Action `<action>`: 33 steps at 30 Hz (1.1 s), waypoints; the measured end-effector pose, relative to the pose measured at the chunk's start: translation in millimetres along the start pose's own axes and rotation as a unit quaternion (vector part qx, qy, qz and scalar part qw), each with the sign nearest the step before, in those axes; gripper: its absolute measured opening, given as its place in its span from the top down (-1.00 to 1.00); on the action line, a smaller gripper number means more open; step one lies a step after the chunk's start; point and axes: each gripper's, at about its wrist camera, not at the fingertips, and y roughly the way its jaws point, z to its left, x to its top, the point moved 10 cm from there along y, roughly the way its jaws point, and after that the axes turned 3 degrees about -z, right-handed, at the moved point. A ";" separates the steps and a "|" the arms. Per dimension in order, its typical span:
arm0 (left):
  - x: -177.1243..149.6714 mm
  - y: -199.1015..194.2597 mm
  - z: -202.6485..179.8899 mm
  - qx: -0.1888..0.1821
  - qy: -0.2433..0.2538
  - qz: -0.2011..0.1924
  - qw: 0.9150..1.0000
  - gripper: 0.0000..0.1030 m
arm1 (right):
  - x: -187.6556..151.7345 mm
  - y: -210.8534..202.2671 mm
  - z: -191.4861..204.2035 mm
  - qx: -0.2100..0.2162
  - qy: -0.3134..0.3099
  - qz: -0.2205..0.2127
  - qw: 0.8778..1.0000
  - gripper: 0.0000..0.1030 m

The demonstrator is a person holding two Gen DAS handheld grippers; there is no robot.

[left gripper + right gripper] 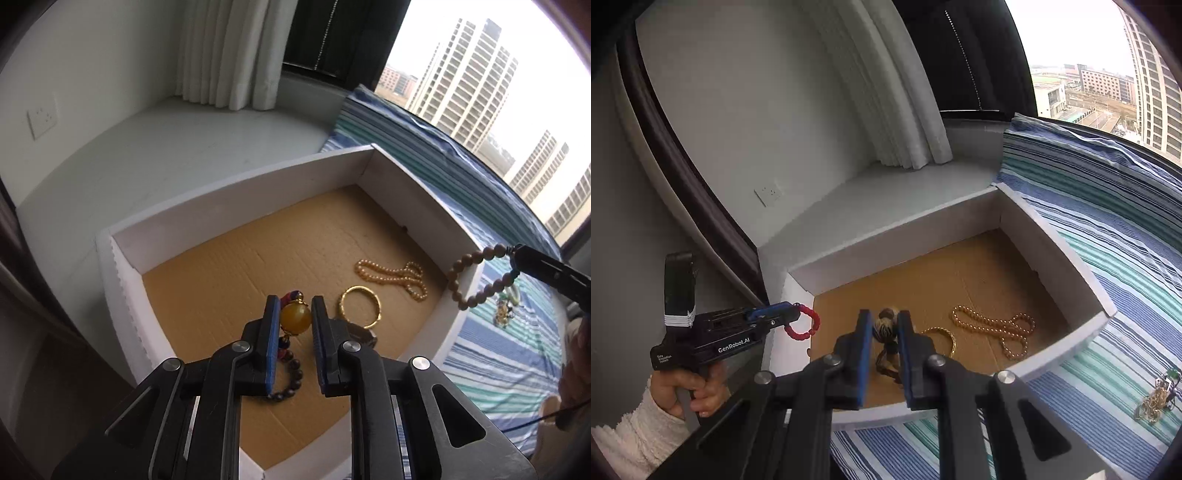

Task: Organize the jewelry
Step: 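Carry both bracelets into the white box and open both tools, then withdraw both tools from the box back toward the gold jewelry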

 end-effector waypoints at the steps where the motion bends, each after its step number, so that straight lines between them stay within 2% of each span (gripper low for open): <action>1: -0.7 6.9 4.5 0.007 -0.004 0.005 1.000 0.71 | 2.6 16.8 2.3 -0.005 -0.007 0.010 1.000 0.73; 6: -3.5 36.7 24.3 0.028 -0.025 0.028 0.999 0.70 | 1.1 88.0 -4.0 -0.066 -0.044 0.061 0.995 0.72; 9: -1.8 46.8 33.6 0.046 -0.030 0.030 0.998 0.62 | -1.1 121.1 -7.8 -0.082 -0.047 0.081 0.992 0.70; 10: -1.2 45.6 37.5 0.054 -0.029 0.027 0.998 0.51 | -1.3 129.1 -4.7 -0.075 -0.047 0.085 0.992 0.67; 11: 0.1 44.9 39.6 0.062 -0.029 0.023 0.997 0.10 | -0.8 132.9 0.3 -0.059 -0.042 0.085 0.994 0.64; 12: 1.3 42.1 41.0 0.067 -0.032 0.015 0.997 -0.12 | 0.4 133.5 3.4 -0.043 -0.031 0.082 0.995 0.51; 13: 4.5 37.0 42.4 0.071 -0.036 0.003 0.997 -0.43 | 2.6 129.8 5.2 -0.032 -0.019 0.074 0.997 0.17; 14: 6.8 31.2 42.4 0.074 -0.035 -0.009 0.997 -0.53 | 5.8 122.5 7.5 -0.025 -0.009 0.062 0.998 0.04; 16: 9.9 20.6 39.8 0.072 -0.028 -0.025 0.997 -0.56 | 11.7 103.8 10.9 -0.021 -0.004 0.039 0.999 0.04; 18: 10.8 7.3 33.2 0.072 -0.022 -0.041 0.996 -0.68 | 18.5 86.1 12.6 -0.040 -0.012 0.015 0.999 -0.01; 20: 10.5 -7.9 22.0 0.075 -0.010 -0.066 0.995 -0.78 | 21.0 60.7 10.3 -0.062 -0.025 -0.014 0.998 -0.24; 23: 5.1 -27.0 -6.2 0.070 0.018 -0.098 0.993 -0.90 | 9.6 20.2 4.3 -0.099 -0.035 -0.044 0.994 -0.27; 26: -11.9 -41.8 -47.1 0.043 0.052 -0.115 0.991 -0.93 | -13.7 -17.4 -7.1 -0.140 -0.037 -0.056 0.988 -0.28; 29: -35.7 -46.5 -94.5 0.012 0.083 -0.115 0.990 -0.95 | -43.5 -54.1 -24.7 -0.185 -0.040 -0.062 0.980 -0.28; 33: -81.4 -42.0 -153.2 -0.039 0.113 -0.094 0.988 -0.96 | -95.7 -98.5 -57.7 -0.243 -0.019 -0.062 0.968 -0.28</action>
